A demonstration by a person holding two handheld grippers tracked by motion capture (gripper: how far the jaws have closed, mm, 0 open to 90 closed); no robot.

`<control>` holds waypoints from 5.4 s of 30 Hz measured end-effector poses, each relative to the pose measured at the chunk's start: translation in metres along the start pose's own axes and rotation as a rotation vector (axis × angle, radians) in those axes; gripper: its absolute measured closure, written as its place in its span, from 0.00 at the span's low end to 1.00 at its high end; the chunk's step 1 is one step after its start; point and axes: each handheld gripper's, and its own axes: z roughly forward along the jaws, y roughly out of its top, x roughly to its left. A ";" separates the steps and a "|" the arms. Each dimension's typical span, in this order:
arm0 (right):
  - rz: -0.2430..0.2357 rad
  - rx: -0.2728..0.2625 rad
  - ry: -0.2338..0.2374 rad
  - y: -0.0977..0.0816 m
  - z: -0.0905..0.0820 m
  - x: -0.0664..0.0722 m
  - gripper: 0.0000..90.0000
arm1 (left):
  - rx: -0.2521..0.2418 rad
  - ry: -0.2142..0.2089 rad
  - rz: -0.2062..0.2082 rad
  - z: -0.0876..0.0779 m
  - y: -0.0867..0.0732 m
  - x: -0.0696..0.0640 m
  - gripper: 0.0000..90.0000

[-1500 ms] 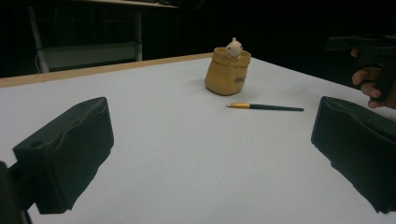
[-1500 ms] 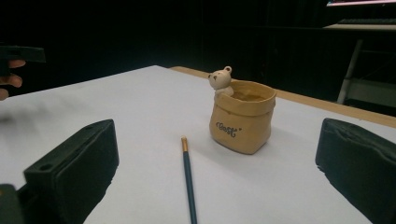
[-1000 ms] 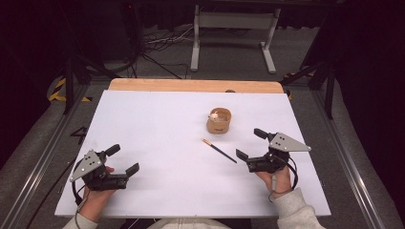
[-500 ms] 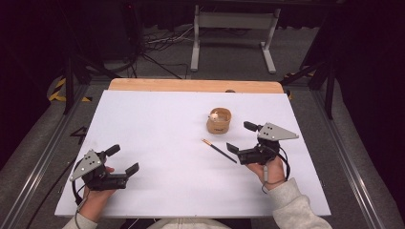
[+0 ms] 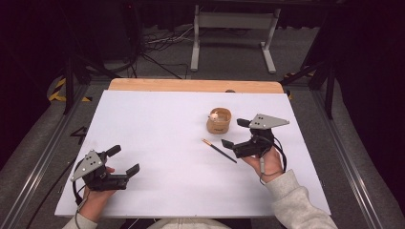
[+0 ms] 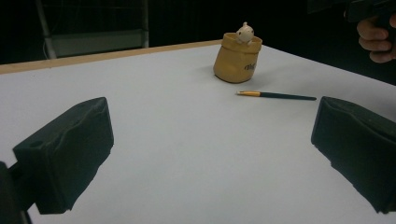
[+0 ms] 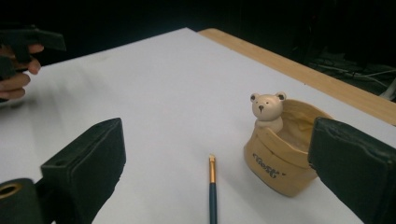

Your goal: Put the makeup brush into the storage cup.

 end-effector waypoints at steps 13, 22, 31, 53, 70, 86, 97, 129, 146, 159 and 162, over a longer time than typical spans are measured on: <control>-0.059 0.241 -0.006 0.024 0.014 0.001 0.11 | 0.007 -0.002 0.006 0.001 0.000 0.000 0.00; -0.079 0.423 -0.005 0.040 0.023 -0.004 0.11 | 0.014 -0.007 0.004 0.001 0.000 0.000 0.00; -0.099 0.564 0.011 0.051 0.034 -0.008 0.11 | 0.021 -0.009 0.005 0.001 0.000 0.000 0.00; -0.062 0.734 0.048 0.045 0.066 -0.014 0.14 | 0.027 -0.007 0.009 0.001 -0.001 -0.001 0.00; -0.073 0.783 0.041 0.021 0.096 -0.007 0.22 | 0.029 -0.009 0.009 0.001 -0.001 0.000 0.00; -0.073 0.860 0.029 0.000 0.116 -0.004 0.40 | 0.034 -0.015 0.007 0.002 -0.001 0.000 0.00; -0.071 0.890 0.019 -0.003 0.123 -0.001 0.58 | 0.033 -0.015 0.007 0.002 -0.001 0.000 0.00; -0.066 0.874 0.051 0.004 0.119 0.001 0.92 | 0.032 -0.016 0.004 0.002 -0.002 0.001 0.00; -0.084 0.597 0.078 0.034 0.082 0.000 0.92 | 0.037 -0.018 0.004 0.003 -0.002 0.001 0.00; -0.035 0.312 0.067 0.041 0.054 -0.005 0.92 | 0.036 -0.018 0.002 0.003 -0.002 0.001 0.00; -0.033 0.260 0.062 0.041 0.049 -0.005 0.92 | 0.038 -0.018 0.004 0.003 -0.002 0.001 0.00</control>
